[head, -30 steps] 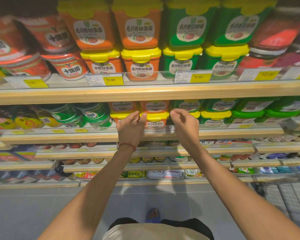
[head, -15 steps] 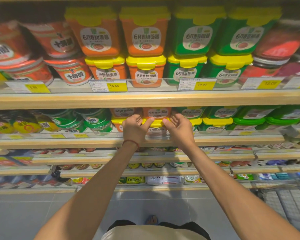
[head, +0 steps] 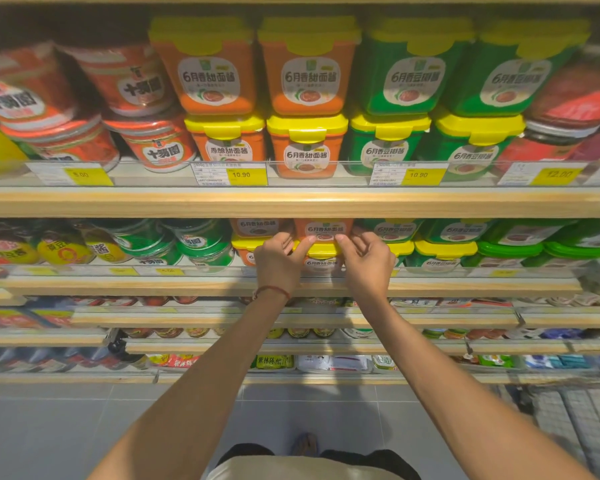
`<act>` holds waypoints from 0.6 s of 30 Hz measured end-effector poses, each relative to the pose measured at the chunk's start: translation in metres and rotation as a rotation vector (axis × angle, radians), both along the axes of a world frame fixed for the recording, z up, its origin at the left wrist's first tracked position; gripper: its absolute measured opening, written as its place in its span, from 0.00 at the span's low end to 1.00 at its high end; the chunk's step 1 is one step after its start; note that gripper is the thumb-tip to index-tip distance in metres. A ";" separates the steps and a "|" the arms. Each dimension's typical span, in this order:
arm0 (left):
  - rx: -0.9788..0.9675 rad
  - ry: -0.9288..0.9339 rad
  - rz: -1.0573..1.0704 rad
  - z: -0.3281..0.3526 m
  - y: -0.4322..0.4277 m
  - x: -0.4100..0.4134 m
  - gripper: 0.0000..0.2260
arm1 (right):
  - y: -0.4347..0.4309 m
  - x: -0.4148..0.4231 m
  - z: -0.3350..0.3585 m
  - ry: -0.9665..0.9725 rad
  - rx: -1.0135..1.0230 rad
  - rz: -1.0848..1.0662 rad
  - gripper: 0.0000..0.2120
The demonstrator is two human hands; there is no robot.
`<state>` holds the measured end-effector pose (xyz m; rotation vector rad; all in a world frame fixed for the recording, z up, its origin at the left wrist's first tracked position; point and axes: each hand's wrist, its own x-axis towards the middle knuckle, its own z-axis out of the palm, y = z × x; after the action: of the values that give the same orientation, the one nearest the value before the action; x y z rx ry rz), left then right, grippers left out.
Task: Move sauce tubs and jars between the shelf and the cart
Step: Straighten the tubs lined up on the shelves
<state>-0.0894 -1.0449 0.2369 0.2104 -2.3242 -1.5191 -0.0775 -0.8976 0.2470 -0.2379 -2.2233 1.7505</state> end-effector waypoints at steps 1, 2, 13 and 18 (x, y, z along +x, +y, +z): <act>0.001 -0.009 0.000 0.001 0.000 0.001 0.23 | -0.001 -0.001 -0.002 -0.002 -0.014 0.010 0.13; -0.001 -0.028 0.001 0.002 0.000 0.001 0.22 | -0.001 -0.001 -0.005 -0.014 -0.030 0.025 0.12; -0.059 -0.052 0.122 -0.002 -0.040 0.060 0.19 | -0.033 0.055 0.002 -0.167 -0.107 0.108 0.15; -0.211 -0.008 0.173 0.002 -0.065 0.056 0.11 | -0.057 0.048 -0.003 -0.219 -0.043 0.303 0.26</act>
<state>-0.0338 -1.1100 0.2392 0.3526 -2.3825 -1.1853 -0.0294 -0.9550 0.2442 -0.1105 -2.4859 2.0148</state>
